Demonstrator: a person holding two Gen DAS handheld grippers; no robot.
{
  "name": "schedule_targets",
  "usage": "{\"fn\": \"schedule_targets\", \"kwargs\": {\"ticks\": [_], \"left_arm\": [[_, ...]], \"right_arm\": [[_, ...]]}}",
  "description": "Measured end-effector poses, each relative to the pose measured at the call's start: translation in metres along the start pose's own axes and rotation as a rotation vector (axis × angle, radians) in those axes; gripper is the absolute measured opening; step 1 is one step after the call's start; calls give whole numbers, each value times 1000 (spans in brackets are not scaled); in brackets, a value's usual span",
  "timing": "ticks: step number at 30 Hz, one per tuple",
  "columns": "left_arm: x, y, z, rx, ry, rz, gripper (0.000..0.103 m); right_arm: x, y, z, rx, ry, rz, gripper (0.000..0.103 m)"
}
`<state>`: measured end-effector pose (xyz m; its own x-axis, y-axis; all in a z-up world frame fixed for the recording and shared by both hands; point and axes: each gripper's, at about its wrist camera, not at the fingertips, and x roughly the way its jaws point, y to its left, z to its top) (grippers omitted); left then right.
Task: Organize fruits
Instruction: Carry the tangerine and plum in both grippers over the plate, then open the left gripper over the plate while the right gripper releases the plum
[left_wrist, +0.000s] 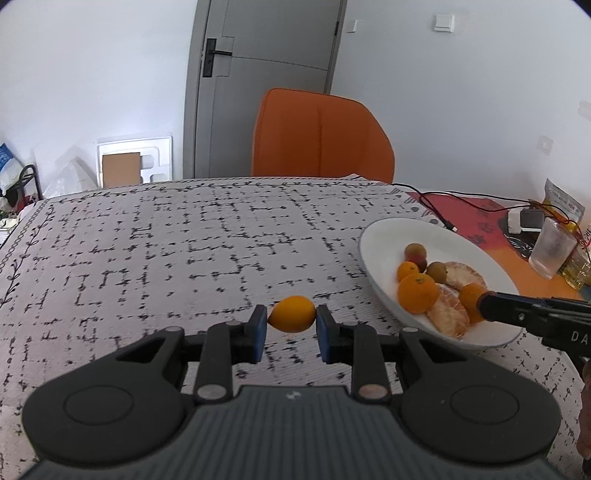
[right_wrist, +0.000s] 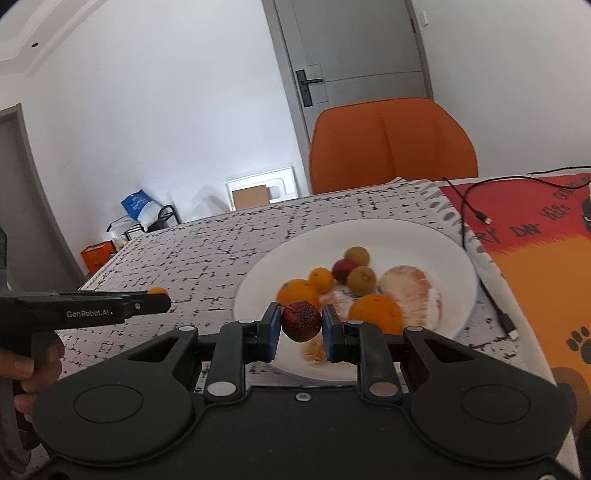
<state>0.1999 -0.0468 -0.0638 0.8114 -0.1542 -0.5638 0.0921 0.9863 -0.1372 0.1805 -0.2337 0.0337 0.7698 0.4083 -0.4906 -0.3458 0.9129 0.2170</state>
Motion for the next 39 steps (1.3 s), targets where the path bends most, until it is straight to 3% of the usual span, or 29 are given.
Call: {"fn": "schedule_targets", "kwargs": {"ticks": [6, 10, 32, 39], "left_arm": [[3, -13, 5, 19, -6, -27, 27], [6, -23, 8, 34, -12, -49, 27], [18, -76, 23, 120, -16, -176, 28], [13, -68, 22, 95, -9, -153, 33]], "right_arm": [[-5, -13, -4, 19, -2, -28, 25], [-12, -20, -6, 33, -26, -47, 40], [-21, -36, -6, 74, -45, -82, 40], [-20, -33, -6, 70, -43, -69, 41]]}}
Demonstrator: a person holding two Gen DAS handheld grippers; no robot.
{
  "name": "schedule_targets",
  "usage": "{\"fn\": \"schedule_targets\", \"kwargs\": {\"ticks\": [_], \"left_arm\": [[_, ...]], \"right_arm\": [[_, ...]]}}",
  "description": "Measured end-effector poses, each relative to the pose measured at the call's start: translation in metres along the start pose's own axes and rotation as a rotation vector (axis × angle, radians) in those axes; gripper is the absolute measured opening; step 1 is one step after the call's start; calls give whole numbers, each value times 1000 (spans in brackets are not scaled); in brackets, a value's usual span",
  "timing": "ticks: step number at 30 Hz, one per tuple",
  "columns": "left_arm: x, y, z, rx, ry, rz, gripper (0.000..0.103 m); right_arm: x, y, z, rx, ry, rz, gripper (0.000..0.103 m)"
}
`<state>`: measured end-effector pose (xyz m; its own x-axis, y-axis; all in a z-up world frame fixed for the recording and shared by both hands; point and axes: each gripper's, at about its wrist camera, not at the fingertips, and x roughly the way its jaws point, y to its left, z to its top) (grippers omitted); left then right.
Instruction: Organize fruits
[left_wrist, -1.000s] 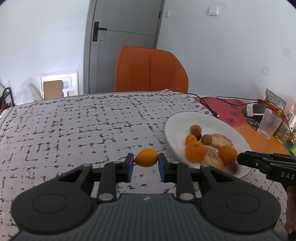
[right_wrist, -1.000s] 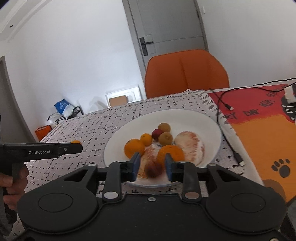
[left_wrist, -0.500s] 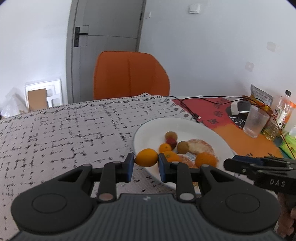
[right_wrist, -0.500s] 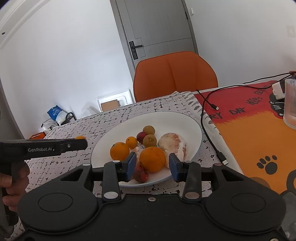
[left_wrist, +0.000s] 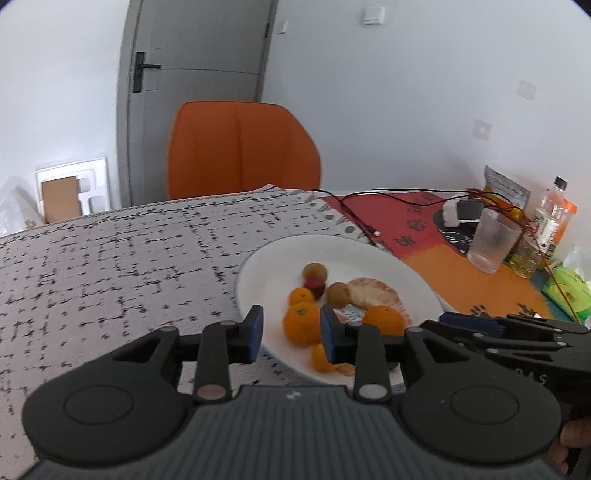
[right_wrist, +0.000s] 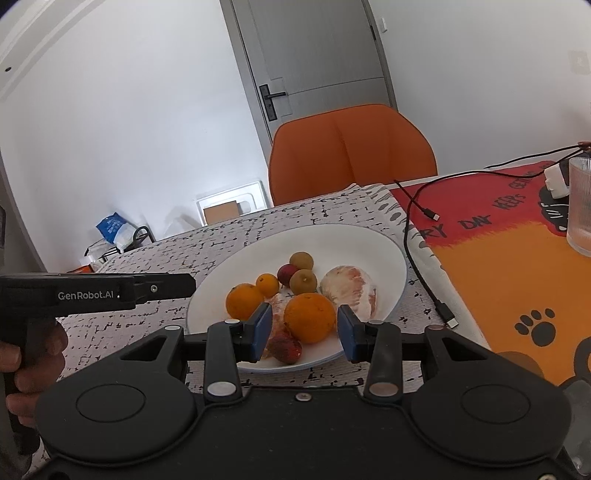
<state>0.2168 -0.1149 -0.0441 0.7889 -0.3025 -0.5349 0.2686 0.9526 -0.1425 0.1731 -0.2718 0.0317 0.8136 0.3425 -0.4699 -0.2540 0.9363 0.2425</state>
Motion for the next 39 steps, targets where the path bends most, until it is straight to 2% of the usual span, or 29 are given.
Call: {"fn": "schedule_targets", "kwargs": {"ticks": [5, 12, 15, 17, 20, 26, 31, 39], "left_arm": [[-8, 15, -4, -44, 5, 56, 53], [-23, 29, -12, -65, 14, 103, 60], [-32, 33, -16, -69, 11, 127, 69], [-40, 35, -17, -71, -3, 150, 80], [-51, 37, -19, -70, -27, 179, 86], [-70, 40, -25, -67, -48, 241, 97], [-86, 49, -31, -101, -35, 251, 100], [-113, 54, -37, -105, -44, 291, 102]], "right_arm": [[0, 5, -1, -2, -1, 9, 46], [-1, 13, -3, -2, 0, 27, 56], [-2, 17, -4, -4, -2, 38, 60], [-4, 21, -4, -6, -1, 46, 65], [-8, 26, -5, -12, -8, 54, 76], [-17, 37, -6, -25, -21, 63, 92], [-27, 47, -5, -36, -36, 59, 103], [-39, 59, -6, -45, -33, 54, 103]]}}
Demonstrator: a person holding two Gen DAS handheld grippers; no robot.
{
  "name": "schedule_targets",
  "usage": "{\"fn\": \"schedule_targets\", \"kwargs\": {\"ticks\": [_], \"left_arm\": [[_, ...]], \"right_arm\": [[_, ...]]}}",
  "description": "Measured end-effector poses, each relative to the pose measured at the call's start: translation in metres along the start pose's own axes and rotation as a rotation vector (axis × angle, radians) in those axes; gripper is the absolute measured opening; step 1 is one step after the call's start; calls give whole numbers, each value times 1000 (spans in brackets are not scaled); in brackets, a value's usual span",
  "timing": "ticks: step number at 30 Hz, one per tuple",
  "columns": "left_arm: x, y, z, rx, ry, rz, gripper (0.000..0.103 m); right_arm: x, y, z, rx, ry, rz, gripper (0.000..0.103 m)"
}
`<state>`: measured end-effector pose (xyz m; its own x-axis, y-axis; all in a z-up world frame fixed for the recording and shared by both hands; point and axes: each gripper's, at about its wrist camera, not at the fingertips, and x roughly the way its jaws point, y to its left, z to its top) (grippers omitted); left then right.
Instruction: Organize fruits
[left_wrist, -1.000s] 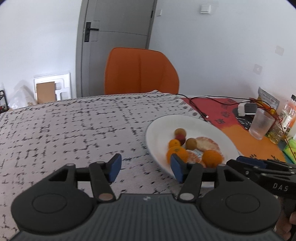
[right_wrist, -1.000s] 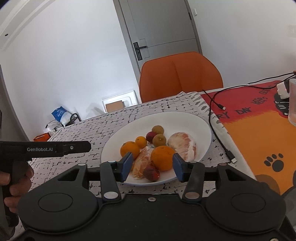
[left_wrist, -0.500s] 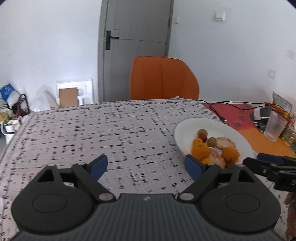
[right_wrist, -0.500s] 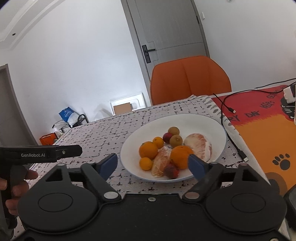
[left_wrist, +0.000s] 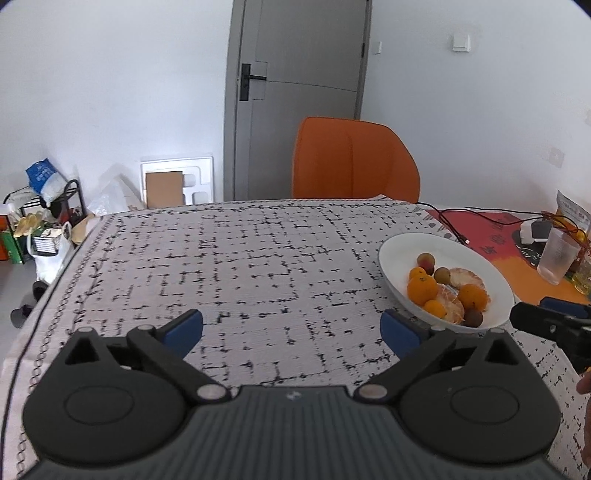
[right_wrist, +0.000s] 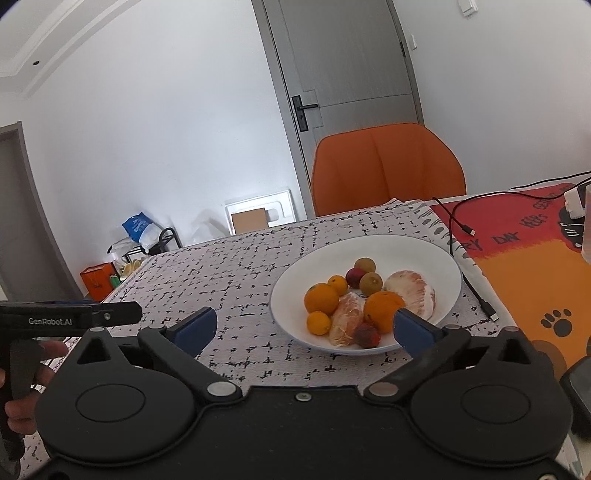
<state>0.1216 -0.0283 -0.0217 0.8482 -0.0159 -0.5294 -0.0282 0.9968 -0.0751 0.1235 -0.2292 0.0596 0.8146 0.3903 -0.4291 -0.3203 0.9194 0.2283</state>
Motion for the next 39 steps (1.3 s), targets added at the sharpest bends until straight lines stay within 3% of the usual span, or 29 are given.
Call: {"fn": "schedule_targets", "kwargs": {"ticks": [13, 39], "left_arm": [[-32, 13, -3, 2, -12, 50, 102], [-83, 16, -17, 16, -8, 75, 102]], "right_arm": [[-18, 16, 1, -23, 0, 17, 103], [-53, 26, -6, -10, 24, 53, 103]]}}
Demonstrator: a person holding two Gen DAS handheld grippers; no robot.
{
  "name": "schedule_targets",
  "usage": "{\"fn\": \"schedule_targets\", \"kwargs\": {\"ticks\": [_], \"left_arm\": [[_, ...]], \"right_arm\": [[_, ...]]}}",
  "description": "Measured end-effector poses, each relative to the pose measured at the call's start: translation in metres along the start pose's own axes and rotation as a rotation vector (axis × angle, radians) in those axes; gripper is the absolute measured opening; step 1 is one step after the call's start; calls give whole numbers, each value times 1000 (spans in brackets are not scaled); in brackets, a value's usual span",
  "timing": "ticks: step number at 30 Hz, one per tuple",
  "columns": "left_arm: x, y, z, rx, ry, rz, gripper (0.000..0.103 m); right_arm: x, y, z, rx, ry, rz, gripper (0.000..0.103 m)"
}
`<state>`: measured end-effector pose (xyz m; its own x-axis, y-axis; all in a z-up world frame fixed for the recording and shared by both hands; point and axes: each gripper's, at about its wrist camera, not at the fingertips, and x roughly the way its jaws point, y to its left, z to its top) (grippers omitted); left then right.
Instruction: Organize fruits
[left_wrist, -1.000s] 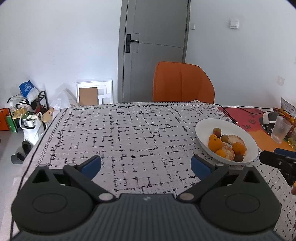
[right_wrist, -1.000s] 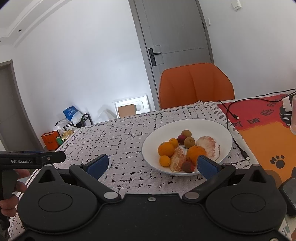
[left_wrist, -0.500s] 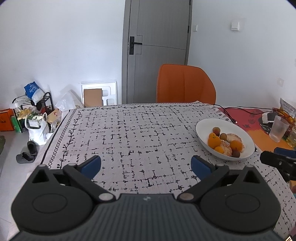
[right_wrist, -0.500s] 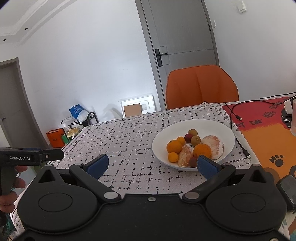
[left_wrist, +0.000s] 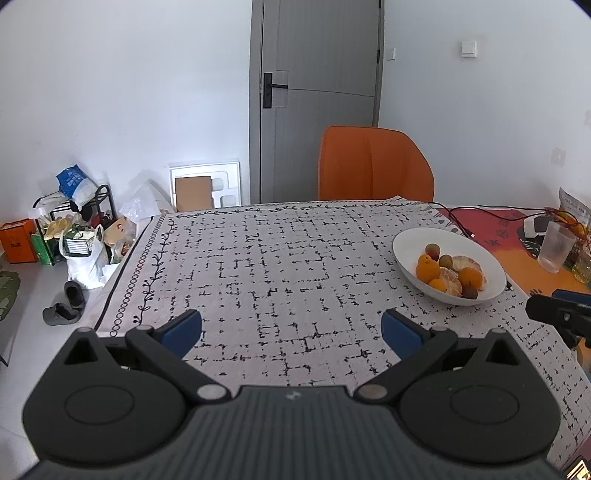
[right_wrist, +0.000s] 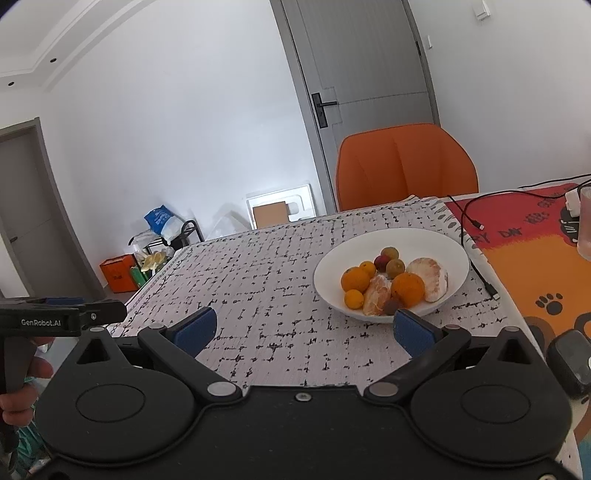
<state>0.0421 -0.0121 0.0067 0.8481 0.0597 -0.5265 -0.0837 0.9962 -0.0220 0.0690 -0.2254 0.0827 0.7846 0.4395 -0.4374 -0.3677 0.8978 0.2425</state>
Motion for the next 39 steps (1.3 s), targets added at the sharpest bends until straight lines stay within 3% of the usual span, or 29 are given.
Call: {"fn": "schedule_targets", "kwargs": {"ticks": [39], "left_arm": [[0, 5, -14, 5, 31, 18, 102]], "right_arm": [[-2, 5, -8, 1, 45, 14, 103]]}}
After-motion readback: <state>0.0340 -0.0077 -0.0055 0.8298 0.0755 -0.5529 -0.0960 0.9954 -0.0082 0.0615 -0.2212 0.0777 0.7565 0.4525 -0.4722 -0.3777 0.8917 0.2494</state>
